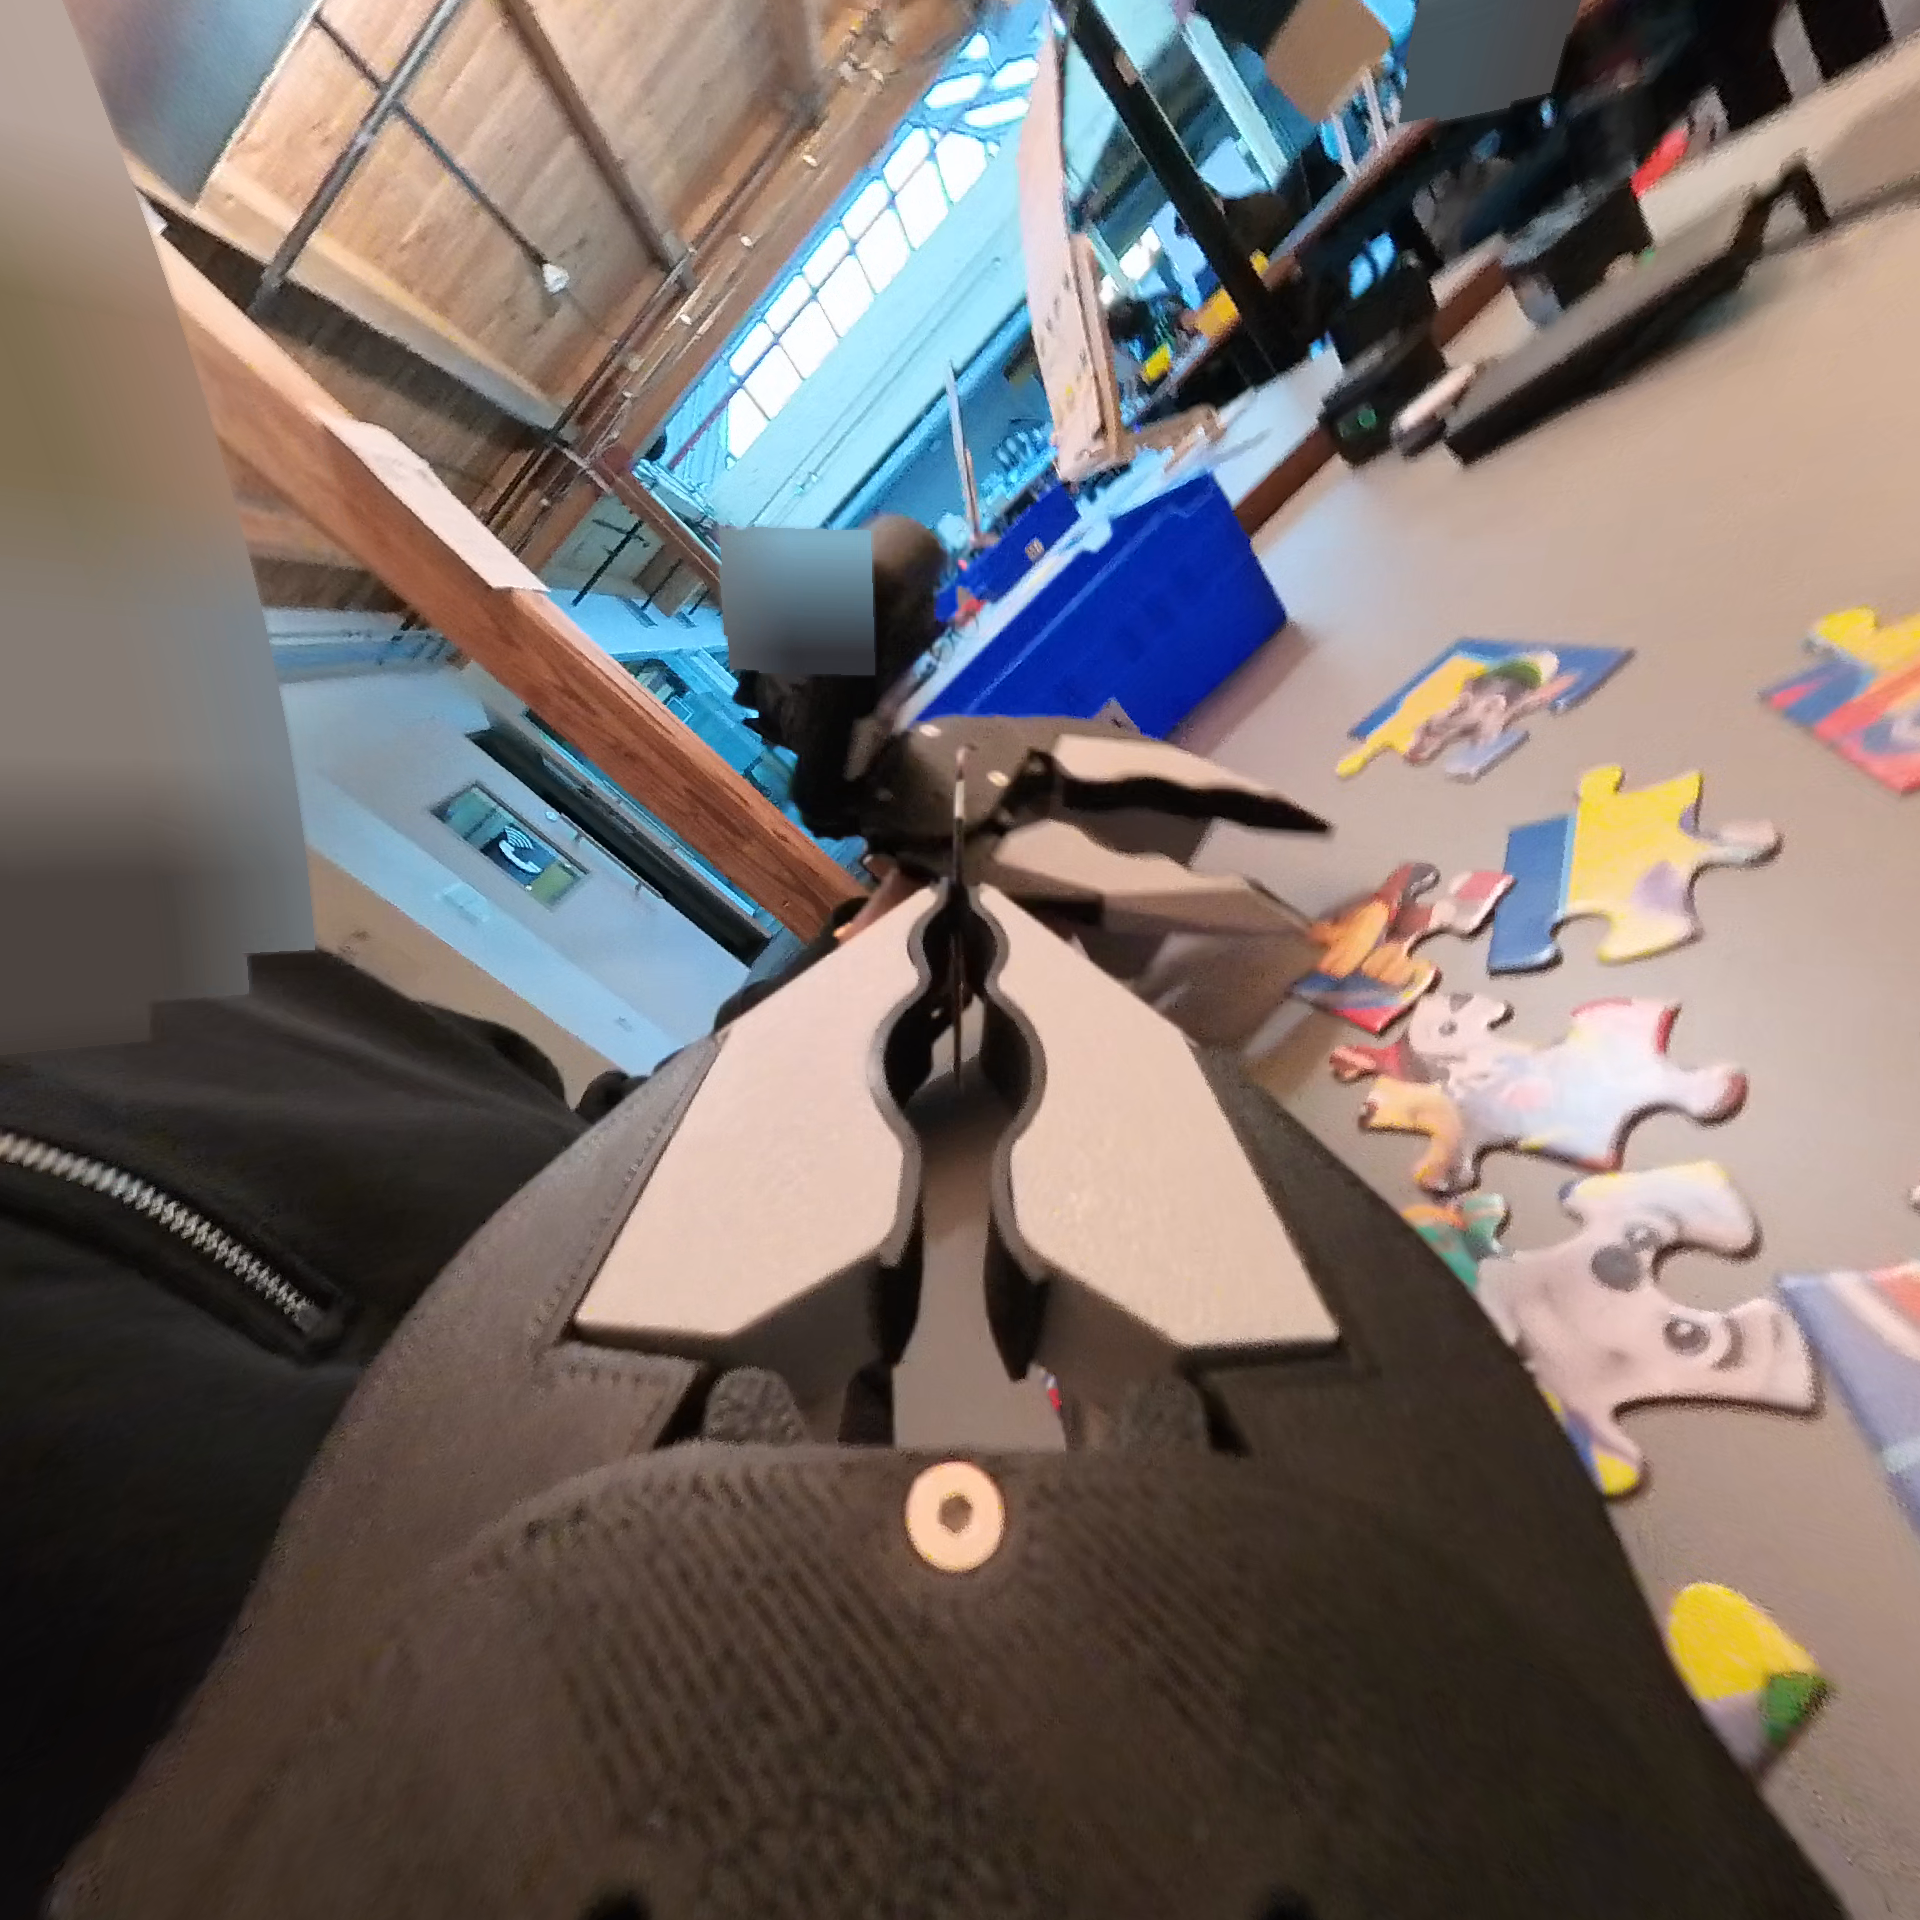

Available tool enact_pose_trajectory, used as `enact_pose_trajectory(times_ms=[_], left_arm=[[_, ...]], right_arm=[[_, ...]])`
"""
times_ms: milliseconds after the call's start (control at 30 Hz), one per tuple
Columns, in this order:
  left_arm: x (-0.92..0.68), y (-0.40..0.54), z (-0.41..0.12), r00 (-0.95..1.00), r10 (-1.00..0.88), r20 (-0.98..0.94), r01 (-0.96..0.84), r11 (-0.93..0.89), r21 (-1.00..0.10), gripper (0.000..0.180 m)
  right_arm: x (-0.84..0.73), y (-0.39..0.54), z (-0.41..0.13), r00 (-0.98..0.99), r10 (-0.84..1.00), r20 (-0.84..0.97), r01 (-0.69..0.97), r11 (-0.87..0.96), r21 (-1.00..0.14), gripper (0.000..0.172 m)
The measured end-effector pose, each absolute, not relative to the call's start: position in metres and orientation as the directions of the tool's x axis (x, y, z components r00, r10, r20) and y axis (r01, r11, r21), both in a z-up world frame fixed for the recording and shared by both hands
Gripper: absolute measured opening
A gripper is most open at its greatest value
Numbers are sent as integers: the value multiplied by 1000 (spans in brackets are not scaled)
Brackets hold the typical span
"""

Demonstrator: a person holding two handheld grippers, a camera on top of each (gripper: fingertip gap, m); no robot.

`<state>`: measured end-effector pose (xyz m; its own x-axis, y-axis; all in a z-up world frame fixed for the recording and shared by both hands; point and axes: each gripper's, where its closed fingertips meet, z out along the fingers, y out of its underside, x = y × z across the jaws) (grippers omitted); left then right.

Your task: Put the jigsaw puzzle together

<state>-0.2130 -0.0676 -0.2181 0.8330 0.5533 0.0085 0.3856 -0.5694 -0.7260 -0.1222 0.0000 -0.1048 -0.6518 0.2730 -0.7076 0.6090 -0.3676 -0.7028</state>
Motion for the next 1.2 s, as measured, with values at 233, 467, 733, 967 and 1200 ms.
enact_pose_trajectory(times_ms=[233, 467, 733, 967, 1200], left_arm=[[-204, -160, -180, 665, 720, 197, 528, -269, -805, 41], [-181, -197, -182, 593, 764, 253, 537, -141, -832, 41], [-176, -199, -188, 626, 757, 187, 499, -204, -842, 43], [-168, -178, -184, 666, 702, 253, 500, -167, -850, 44], [-173, -190, -185, 654, 739, 163, 470, -228, -853, 44]], right_arm=[[-129, -62, -165, -319, 303, -898, 882, -251, -399, 0], [-123, -132, -212, -231, 509, -829, 932, -130, -339, 0], [-127, -116, -220, -235, 606, -759, 928, -91, -360, 22], [-123, -85, -192, -467, 644, -606, 817, 52, -575, 32], [-128, -58, -188, -622, 700, -351, 669, 241, -703, 38]])
